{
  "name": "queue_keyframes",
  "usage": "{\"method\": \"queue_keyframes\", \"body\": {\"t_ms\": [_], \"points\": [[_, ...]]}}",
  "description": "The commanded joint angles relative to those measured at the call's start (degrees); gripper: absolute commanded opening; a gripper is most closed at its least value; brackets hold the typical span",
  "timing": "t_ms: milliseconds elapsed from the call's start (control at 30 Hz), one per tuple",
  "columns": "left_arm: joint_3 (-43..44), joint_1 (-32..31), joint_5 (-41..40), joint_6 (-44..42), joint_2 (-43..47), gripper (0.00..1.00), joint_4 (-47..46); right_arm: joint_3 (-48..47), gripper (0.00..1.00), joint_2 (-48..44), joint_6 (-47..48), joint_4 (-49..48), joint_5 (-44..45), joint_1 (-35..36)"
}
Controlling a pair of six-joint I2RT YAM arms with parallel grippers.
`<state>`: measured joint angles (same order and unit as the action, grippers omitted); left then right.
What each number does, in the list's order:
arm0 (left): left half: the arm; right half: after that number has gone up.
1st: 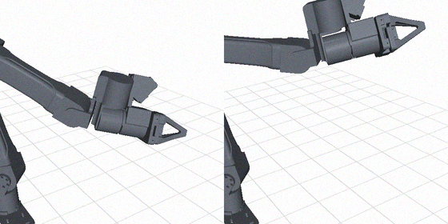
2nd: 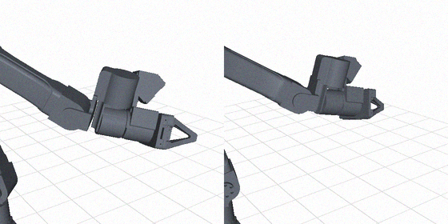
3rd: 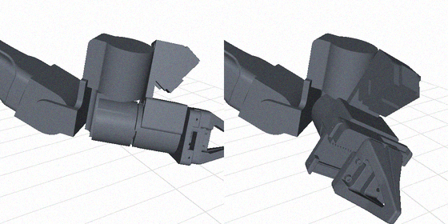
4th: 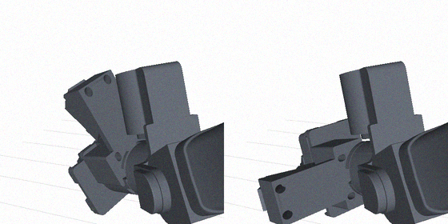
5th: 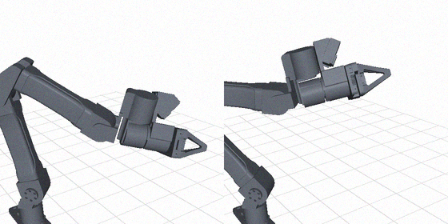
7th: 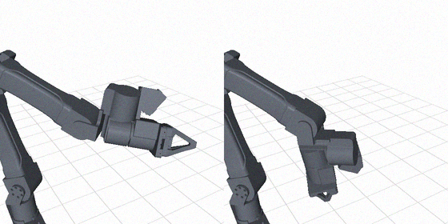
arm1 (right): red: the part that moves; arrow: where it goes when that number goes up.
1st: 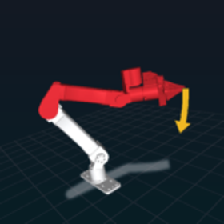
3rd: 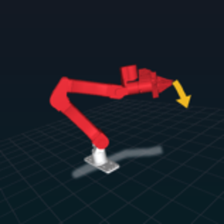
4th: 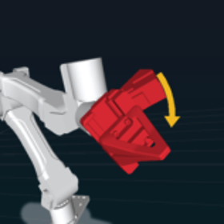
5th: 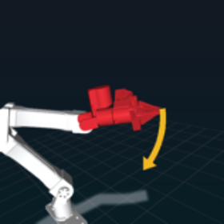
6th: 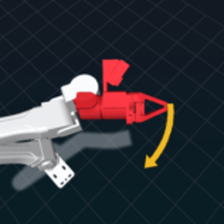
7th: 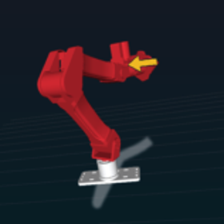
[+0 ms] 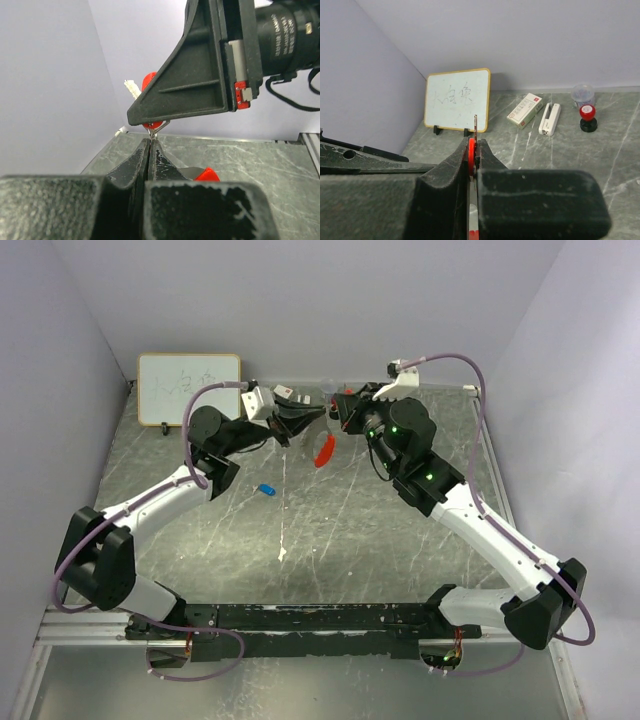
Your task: Put the keys on the keyring
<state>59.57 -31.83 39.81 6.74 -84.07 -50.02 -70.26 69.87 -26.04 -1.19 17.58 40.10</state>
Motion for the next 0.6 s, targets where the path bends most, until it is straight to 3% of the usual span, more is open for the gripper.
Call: {"method": "queue_keyframes", "body": {"t_ms": [0,267,300,333,367,400,467,567], "points": [[0.0,1.5,2.1,6.1,0.3,0.07,-10.8,0.9,0.00,-0.6,-0.5,-2.9,2.0,-2.1],[0.3,2.4,1.2,6.8,0.0,0.07,-9.7,0.6,0.00,-0.5,-0.4,-3.2,1.6,-3.0],[0.4,2.7,0.7,6.7,0.1,0.14,-7.9,0.2,0.00,-0.7,0.2,-3.0,1.8,-3.1],[0.5,2.9,0.3,6.4,0.4,0.33,-6.2,-0.4,0.00,-0.8,0.7,-2.4,2.0,-3.0],[0.0,3.1,-0.5,5.9,0.8,0.63,-5.0,-1.1,0.00,-0.8,1.2,-1.9,2.2,-3.1],[-1.1,3.3,-1.7,5.4,1.3,0.77,-4.3,-1.7,0.00,-0.8,1.8,-1.4,2.3,-3.1],[-2.9,3.6,-3.6,4.8,2.4,0.84,-4.2,-2.7,0.00,-0.7,2.9,-0.6,2.4,-3.1],[-3.2,4.1,-5.2,3.7,3.3,0.85,-1.7,-3.9,0.00,-0.5,4.1,0.7,2.7,-3.1]]}}
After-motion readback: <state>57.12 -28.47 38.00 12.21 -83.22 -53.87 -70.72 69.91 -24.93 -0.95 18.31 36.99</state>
